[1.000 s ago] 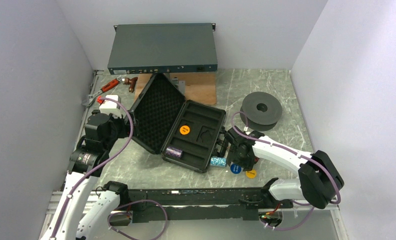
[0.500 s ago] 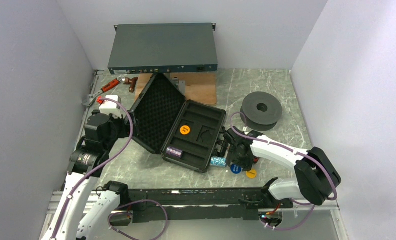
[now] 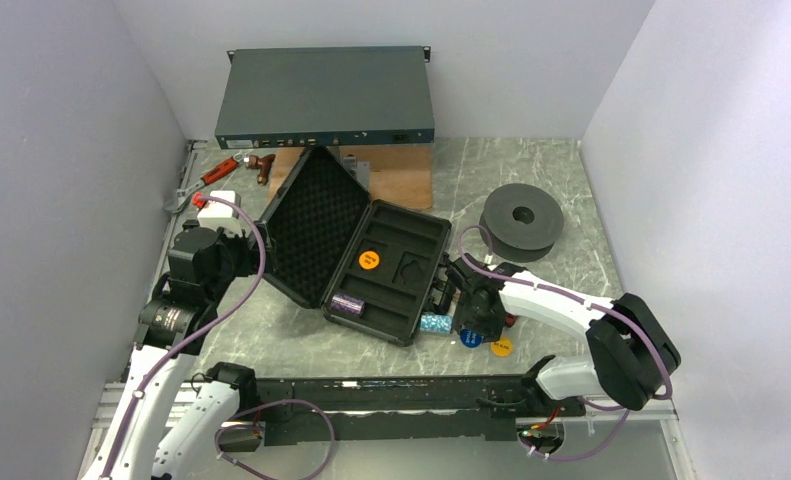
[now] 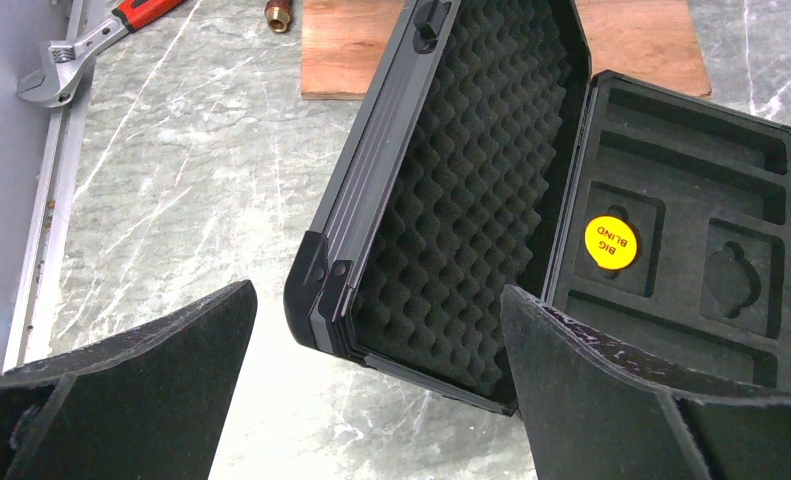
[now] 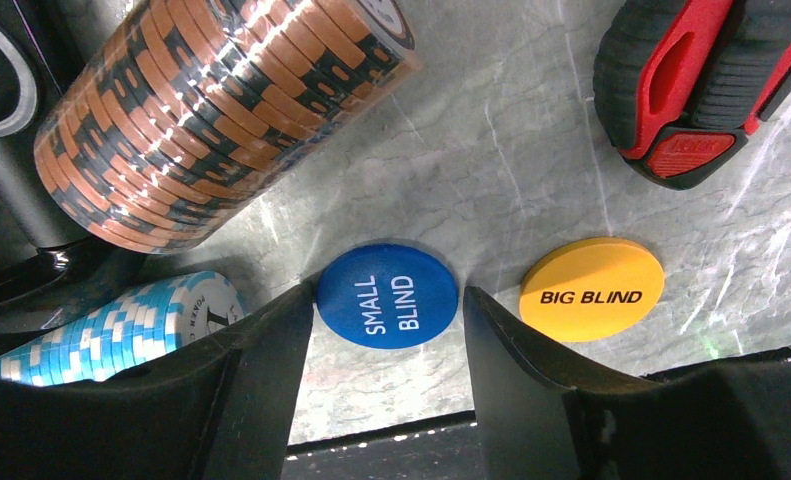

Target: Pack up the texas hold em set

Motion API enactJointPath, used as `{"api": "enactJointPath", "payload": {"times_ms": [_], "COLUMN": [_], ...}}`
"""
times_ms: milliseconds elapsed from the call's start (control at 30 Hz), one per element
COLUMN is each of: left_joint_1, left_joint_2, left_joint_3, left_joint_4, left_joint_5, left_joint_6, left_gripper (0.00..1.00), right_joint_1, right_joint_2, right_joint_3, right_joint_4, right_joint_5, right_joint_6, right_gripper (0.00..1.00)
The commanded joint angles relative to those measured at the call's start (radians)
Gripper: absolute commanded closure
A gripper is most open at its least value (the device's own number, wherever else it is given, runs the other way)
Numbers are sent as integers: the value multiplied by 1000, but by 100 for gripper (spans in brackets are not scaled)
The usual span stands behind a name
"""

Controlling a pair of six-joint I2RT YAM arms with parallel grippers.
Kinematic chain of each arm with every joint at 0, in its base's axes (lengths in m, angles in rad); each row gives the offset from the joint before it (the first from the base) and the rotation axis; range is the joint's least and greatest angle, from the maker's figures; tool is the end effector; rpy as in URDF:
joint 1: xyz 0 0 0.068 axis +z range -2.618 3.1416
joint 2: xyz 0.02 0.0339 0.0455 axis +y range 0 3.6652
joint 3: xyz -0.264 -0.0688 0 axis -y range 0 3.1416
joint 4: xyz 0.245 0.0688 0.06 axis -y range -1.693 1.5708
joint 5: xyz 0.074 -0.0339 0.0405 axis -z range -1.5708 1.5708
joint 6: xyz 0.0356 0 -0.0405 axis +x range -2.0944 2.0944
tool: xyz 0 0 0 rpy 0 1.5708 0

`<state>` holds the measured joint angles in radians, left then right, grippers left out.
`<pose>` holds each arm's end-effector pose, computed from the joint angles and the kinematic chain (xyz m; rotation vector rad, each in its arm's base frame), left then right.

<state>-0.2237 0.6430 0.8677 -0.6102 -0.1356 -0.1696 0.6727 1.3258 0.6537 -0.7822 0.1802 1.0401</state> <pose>0.1331 -0.0254 0.3438 -0.0364 1.9544 -0.1269 0.1586 0.1182 0.1557 0.5502 2.8770 -0.0443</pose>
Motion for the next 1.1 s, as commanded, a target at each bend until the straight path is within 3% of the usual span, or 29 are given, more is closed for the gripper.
{"api": "enactJointPath", "payload": {"times_ms": [0,367,633,1067], "left_joint_1": [3,2,2,2], "left_joint_2": [-11,-12,-14,-20], "left_joint_3": [-3,-4,-4,-6], "left_joint_4": [27,27,27,27], "left_joint_5": [11,11,12,11], "left_joint_6": [7,7,7,7], "left_gripper": [1,1,1,1], "right_joint_1": [-4,-2,-2,-4], "right_joint_2": [22,38,30,-76], "right_joint_3": [-17,-27,-28,-20], "right_joint_4": [29,41,39,17], "right_joint_5": [30,31,31,57], "right_joint_6": [5,5,-1,-8], "right_gripper": [41,47,59,60]}}
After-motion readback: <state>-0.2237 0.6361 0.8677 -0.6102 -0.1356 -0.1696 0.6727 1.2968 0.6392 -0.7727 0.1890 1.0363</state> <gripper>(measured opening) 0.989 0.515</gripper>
